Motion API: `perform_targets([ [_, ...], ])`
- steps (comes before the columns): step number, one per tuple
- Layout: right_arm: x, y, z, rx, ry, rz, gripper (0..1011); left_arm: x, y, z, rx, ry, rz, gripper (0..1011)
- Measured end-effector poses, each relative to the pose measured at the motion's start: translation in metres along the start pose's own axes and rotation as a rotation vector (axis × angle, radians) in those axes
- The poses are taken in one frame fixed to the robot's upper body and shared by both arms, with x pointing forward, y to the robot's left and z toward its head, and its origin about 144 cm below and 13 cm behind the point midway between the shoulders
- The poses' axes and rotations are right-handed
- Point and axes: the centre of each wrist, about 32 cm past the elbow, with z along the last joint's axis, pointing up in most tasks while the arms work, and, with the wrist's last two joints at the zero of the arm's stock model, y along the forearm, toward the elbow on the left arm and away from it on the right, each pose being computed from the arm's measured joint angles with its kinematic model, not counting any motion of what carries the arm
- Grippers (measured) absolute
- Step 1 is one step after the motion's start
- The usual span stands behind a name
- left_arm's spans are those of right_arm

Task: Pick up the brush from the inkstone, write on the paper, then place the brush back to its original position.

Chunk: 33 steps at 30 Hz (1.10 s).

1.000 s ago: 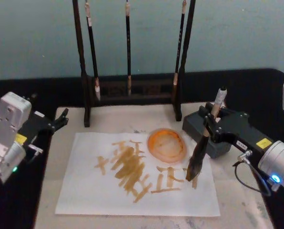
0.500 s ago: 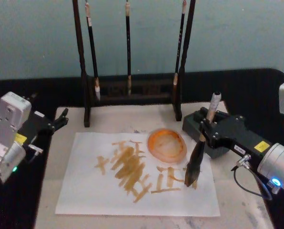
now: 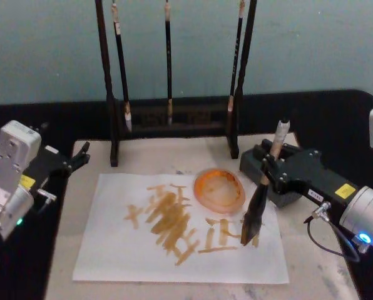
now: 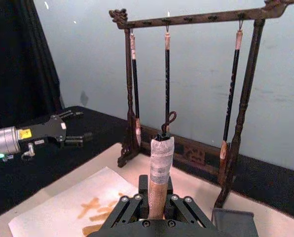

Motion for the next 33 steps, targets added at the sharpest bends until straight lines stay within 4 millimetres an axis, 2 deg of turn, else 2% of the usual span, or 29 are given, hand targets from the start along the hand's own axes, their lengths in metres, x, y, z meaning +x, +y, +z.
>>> perform_targets([
  [17, 0.015, 0.008, 0.012, 0.106, 0.0, -0.044, 160, 0.0, 0.0, 0.0, 0.0, 0.0, 0.0, 1010],
  [22, 0.024, 0.016, 0.013, 0.137, 0.028, -0.061, 160, 0.0, 0.0, 0.0, 0.0, 0.0, 0.0, 1010],
  [33, 0.049, 0.049, 0.015, 0.201, 0.147, -0.056, 160, 0.0, 0.0, 0.0, 0.0, 0.0, 0.0, 1010],
])
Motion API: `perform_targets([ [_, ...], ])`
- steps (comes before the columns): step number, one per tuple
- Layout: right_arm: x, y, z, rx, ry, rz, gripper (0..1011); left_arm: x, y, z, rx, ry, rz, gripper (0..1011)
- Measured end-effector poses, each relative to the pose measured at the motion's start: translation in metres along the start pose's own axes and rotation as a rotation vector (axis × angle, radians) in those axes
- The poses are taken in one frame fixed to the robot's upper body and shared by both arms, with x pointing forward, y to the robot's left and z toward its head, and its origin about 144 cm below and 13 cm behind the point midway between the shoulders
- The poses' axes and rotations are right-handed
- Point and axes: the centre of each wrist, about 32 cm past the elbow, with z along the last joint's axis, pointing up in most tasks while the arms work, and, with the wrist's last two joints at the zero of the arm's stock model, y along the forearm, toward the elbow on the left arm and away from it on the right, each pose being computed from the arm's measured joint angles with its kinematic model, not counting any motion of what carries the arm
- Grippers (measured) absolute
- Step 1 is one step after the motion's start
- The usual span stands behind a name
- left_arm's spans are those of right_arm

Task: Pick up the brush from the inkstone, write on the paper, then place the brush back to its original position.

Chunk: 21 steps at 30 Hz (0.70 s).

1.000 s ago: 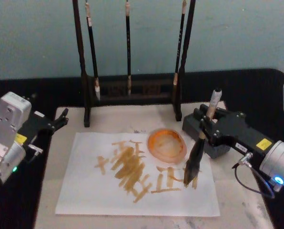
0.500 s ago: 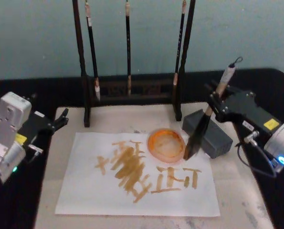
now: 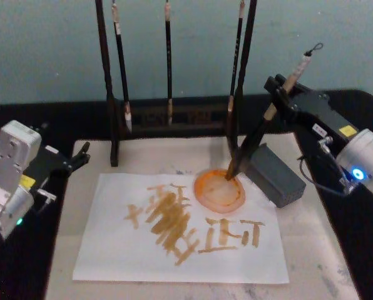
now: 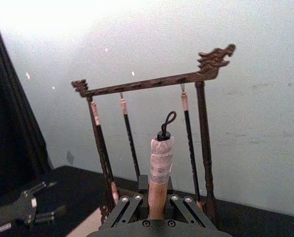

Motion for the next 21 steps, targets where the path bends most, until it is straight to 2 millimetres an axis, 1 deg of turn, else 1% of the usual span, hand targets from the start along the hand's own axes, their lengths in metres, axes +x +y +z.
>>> perform_targets([
  [1, 0.0, 0.0, 0.0, 0.0, 0.0, 0.0, 160, 0.0, 0.0, 0.0, 0.0, 0.0, 0.0, 1009],
  [3, 0.005, 0.008, -0.002, 0.009, 0.05, -0.005, 160, 0.0, 0.0, 0.0, 0.0, 0.0, 0.0, 1010],
  [7, 0.01, 0.015, -0.004, 0.017, 0.1, -0.014, 160, 0.0, 0.0, 0.0, 0.0, 0.0, 0.0, 1009],
  [10, 0.016, 0.023, -0.007, 0.022, 0.169, -0.033, 160, 0.0, 0.0, 0.0, 0.0, 0.0, 0.0, 1010],
  [21, 0.029, 0.034, -0.017, 0.0, 0.306, -0.08, 160, 0.0, 0.0, 0.0, 0.0, 0.0, 0.0, 1010],
])
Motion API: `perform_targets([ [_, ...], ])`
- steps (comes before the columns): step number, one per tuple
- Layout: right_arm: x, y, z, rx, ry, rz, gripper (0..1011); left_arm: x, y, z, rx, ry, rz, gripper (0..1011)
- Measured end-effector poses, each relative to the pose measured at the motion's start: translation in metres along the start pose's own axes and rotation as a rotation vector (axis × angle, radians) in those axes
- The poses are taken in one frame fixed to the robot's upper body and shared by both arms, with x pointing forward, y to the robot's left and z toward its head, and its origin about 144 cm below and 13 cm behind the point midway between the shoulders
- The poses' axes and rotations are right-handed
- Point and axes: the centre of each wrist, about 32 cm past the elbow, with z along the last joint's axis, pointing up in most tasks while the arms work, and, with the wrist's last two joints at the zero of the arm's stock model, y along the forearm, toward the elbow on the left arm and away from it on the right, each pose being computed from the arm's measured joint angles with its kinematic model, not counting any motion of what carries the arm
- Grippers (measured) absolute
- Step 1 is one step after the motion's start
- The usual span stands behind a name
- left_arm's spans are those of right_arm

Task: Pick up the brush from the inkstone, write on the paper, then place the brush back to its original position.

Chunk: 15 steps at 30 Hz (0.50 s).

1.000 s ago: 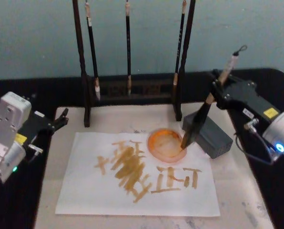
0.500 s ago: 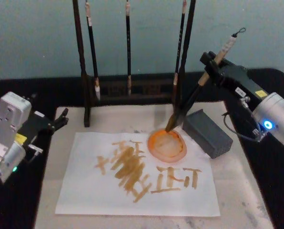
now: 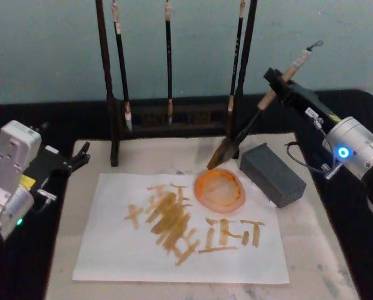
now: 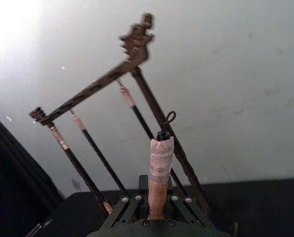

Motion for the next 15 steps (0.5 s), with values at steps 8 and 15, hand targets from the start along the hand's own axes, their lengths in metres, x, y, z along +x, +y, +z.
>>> perform_targets([
  [8, 0.012, 0.004, -0.009, -0.028, 0.125, -0.043, 160, 0.0, 0.0, 0.0, 0.0, 0.0, 0.0, 1010],
  [15, 0.022, 0.005, -0.019, -0.046, 0.208, -0.079, 160, 0.0, 0.0, 0.0, 0.0, 0.0, 0.0, 1010],
])
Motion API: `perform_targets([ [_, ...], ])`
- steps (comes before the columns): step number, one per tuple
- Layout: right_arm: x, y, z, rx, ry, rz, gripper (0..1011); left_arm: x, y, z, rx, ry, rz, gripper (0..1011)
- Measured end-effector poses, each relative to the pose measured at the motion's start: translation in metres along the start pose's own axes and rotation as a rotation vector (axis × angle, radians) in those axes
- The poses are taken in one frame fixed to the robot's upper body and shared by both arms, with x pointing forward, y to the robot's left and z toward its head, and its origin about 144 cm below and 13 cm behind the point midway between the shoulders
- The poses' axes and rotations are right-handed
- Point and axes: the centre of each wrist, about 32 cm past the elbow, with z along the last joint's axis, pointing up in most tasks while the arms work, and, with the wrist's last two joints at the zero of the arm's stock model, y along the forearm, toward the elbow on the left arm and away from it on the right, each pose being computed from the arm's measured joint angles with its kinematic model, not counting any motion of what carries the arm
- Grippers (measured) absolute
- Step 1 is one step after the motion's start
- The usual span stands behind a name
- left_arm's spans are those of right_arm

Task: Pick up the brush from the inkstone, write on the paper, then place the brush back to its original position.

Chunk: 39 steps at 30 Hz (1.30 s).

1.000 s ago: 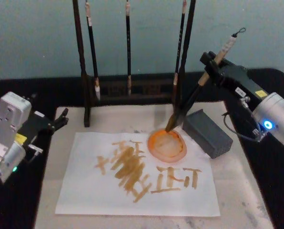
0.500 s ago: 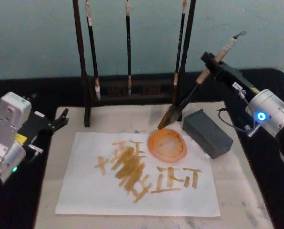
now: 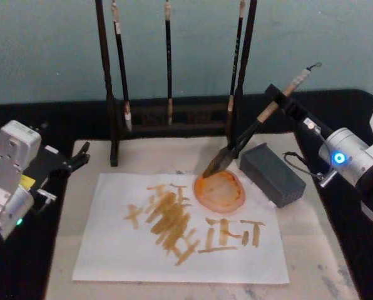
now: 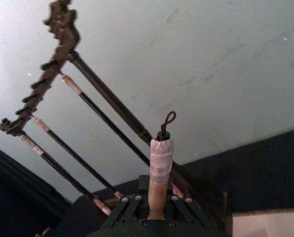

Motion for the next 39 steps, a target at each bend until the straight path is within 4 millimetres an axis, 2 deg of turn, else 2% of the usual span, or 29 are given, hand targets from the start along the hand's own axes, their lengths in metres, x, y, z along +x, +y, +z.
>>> perform_targets([
  [23, 0.018, -0.002, -0.015, -0.033, 0.085, -0.053, 160, 0.0, 0.0, 0.0, 0.0, 0.0, 0.0, 1010],
  [39, 0.024, -0.003, -0.018, -0.025, 0.095, -0.075, 160, 0.0, 0.0, 0.0, 0.0, 0.0, 0.0, 1010],
])
